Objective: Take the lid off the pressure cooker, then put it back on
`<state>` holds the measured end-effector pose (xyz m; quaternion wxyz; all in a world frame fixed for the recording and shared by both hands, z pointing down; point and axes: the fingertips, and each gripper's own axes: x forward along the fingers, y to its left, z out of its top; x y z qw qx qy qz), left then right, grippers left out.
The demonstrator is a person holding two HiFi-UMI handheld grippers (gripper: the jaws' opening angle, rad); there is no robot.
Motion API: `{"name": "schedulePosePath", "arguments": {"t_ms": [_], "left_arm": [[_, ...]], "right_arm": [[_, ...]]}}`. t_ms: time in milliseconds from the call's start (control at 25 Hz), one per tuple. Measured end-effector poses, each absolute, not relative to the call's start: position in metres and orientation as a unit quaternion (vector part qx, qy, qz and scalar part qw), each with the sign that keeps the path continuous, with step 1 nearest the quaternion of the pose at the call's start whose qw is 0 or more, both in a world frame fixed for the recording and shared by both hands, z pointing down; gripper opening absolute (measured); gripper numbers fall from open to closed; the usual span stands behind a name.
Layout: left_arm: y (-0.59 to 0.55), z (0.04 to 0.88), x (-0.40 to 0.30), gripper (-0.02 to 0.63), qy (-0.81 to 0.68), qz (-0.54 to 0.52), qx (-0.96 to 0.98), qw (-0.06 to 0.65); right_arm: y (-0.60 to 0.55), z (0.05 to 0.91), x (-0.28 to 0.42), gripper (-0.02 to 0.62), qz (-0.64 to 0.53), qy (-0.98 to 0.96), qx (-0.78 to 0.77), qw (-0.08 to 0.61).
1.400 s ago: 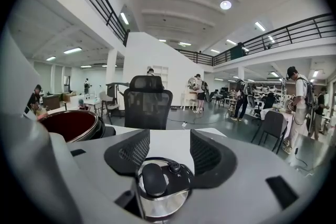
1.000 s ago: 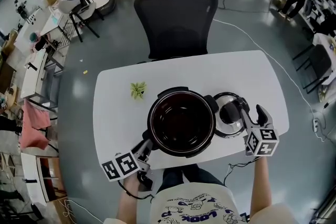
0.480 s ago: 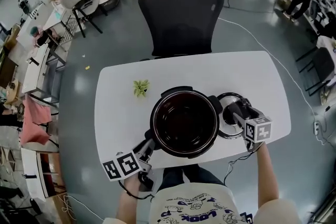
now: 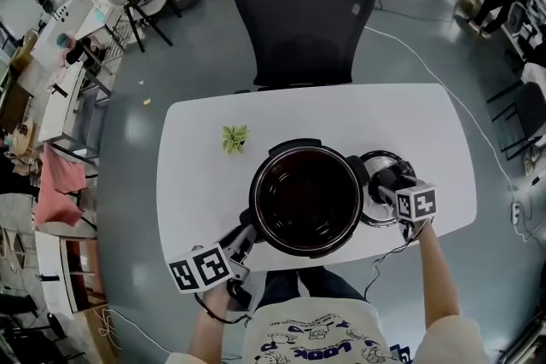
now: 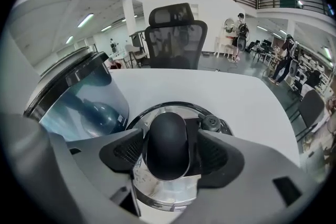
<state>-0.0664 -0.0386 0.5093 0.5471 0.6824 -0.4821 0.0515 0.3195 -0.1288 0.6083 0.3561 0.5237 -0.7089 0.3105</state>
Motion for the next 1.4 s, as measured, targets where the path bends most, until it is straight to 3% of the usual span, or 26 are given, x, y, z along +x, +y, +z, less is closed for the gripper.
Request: {"name": "schedulePosePath", "arguments": {"t_ms": [760, 1400], "left_arm": [[-0.044, 0.511, -0.066, 0.14, -0.483, 0.047, 0.681, 0.548], [-0.044, 0.511, -0.067, 0.141, -0.48, 0.047, 0.686, 0.545]], "right_arm": [[-0.138, 0.638, 0.312, 0.304, 0.321, -0.693, 0.474, 0.439], [-0.141, 0.642, 0.311, 0.296, 0.338, -0.684, 0.46, 0.454]]}}
